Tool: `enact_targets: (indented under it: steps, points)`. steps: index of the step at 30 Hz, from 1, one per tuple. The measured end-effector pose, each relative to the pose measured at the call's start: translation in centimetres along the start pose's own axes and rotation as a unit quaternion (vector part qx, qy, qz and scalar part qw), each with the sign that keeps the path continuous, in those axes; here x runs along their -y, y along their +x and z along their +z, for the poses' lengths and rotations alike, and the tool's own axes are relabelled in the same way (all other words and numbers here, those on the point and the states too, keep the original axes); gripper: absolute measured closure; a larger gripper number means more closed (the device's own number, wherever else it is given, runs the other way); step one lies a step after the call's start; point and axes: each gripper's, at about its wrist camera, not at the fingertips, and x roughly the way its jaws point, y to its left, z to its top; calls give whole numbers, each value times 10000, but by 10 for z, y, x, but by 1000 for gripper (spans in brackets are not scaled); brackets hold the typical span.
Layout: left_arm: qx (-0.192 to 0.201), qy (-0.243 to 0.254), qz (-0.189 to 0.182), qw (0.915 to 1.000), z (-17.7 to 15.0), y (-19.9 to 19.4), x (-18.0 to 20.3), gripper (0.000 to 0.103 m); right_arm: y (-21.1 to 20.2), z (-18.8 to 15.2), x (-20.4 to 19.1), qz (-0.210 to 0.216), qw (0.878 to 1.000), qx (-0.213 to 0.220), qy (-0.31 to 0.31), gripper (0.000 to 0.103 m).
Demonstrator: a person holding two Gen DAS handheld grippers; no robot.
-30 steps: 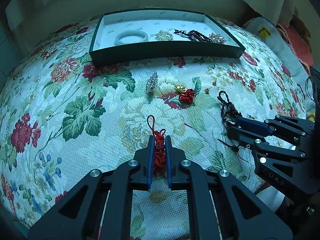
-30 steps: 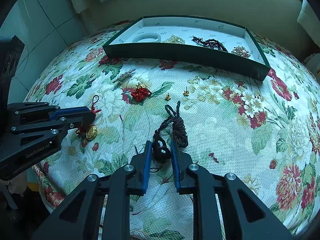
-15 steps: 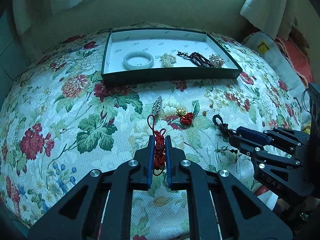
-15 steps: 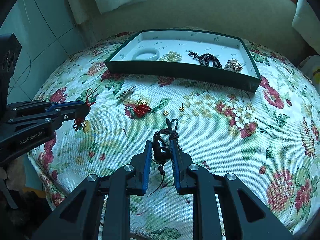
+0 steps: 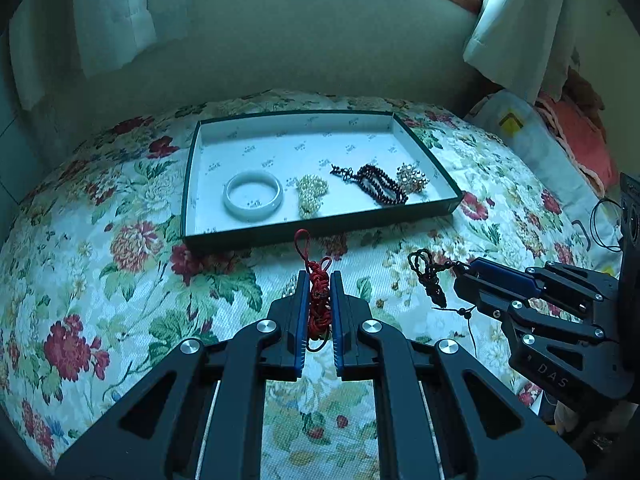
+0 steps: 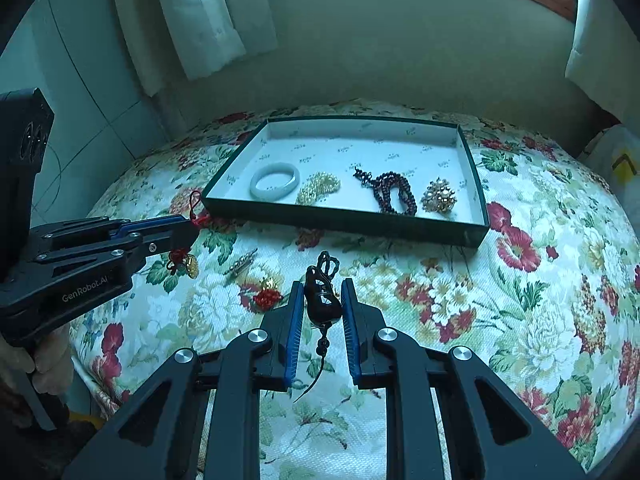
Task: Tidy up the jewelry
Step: 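Carry the red tassel and black cord necklace over the green box with both tools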
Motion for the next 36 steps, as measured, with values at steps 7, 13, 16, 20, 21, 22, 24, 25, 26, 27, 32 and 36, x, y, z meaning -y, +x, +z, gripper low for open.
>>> enact_targets:
  steps: [7,13,16,20,21,22,24,25,26,27,32,36]
  points:
    - [271,60,1,9996,42,10,2,93,5,39,11,-113,9994,316,-37,84]
    - [398,65,12,9992,82,35,6,93,21,76,28,-265,9983,522,-1,84]
    - [373,53,-8,9993,98,53,9,93,34,91,38,-333,9979,560,34,84]
    - [263,39,-14,9996,111,81,13,93,57,106,53,-410,9977,533,93,84]
    - [219,35,-7,9998,113,89,13,93,64,108,56,-434,9977,517,100,84]
    - [170,25,9,9999,115,98,13,93,72,111,60,-460,9977,483,113,84]
    - [51,11,35,10000,118,115,12,93,86,115,67,-490,9978,412,141,84]
    - [-20,12,57,10000,119,124,12,93,94,116,71,-521,9978,375,142,84]
    - [-84,24,81,9999,119,133,11,93,102,118,74,-554,9978,321,141,84]
    - [-140,38,111,9998,119,140,11,93,110,119,78,-586,9978,266,142,84]
    - [-361,73,218,9991,120,171,7,93,140,120,93,-727,9973,-18,119,84]
    - [-452,149,313,9984,118,185,7,93,152,119,99,-778,9968,-137,109,84]
